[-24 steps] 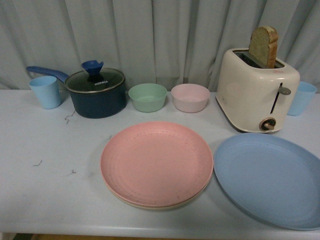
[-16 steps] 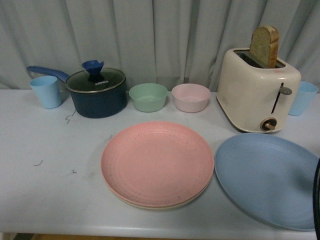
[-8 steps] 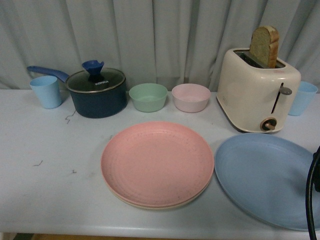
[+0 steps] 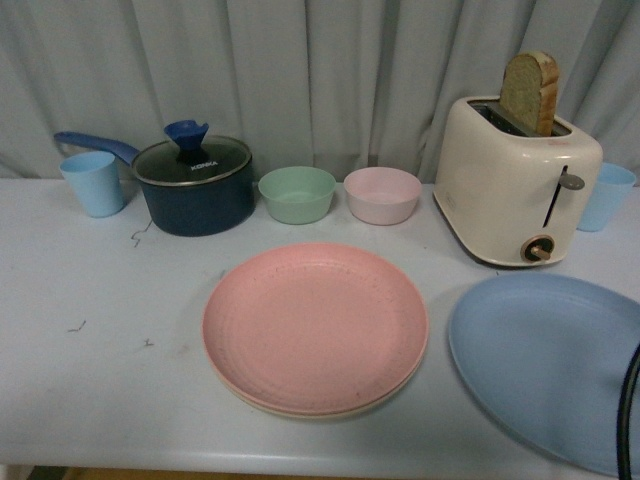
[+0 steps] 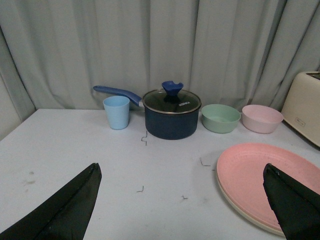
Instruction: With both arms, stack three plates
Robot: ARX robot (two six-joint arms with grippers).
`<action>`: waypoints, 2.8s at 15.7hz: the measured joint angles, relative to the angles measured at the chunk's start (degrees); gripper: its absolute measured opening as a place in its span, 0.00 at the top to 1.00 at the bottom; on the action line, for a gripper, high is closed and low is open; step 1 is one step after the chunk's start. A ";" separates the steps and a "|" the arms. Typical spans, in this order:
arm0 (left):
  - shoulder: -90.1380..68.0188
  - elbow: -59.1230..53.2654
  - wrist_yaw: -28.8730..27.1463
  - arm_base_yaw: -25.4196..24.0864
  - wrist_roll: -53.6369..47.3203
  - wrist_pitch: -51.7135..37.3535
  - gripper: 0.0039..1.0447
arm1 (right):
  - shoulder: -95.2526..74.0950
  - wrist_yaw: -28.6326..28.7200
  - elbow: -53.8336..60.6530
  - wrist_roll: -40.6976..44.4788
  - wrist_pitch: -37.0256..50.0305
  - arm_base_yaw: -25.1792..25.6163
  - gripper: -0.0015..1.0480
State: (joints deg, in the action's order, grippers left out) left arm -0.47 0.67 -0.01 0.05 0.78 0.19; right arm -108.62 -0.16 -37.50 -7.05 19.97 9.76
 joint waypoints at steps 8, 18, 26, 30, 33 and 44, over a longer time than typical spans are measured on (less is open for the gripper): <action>0.00 0.00 0.00 0.02 0.00 0.00 0.06 | 29.07 9.01 4.22 -2.58 -13.11 -3.19 0.97; 0.00 0.00 0.00 0.00 0.00 0.00 0.06 | -3.39 1.49 -16.59 -22.71 -3.69 -26.77 0.97; 0.00 0.00 0.00 0.00 0.00 0.02 0.06 | -5.16 4.57 -15.28 -28.98 -1.51 -27.89 0.64; 0.00 0.00 -0.09 0.00 0.00 -0.07 0.06 | -1.86 -11.82 1.03 -13.64 34.51 -26.47 0.54; 0.00 -0.02 -0.02 -0.09 -0.02 -0.02 0.06 | 10.08 -12.26 14.95 3.21 54.66 -21.18 0.88; 0.00 0.00 0.00 -0.09 0.00 0.02 0.06 | 54.80 -0.37 34.93 6.69 29.70 -9.40 0.98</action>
State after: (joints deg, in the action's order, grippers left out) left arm -0.47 0.67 -0.01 -0.03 0.78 0.21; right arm -53.82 -0.54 -2.57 -0.36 49.67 0.36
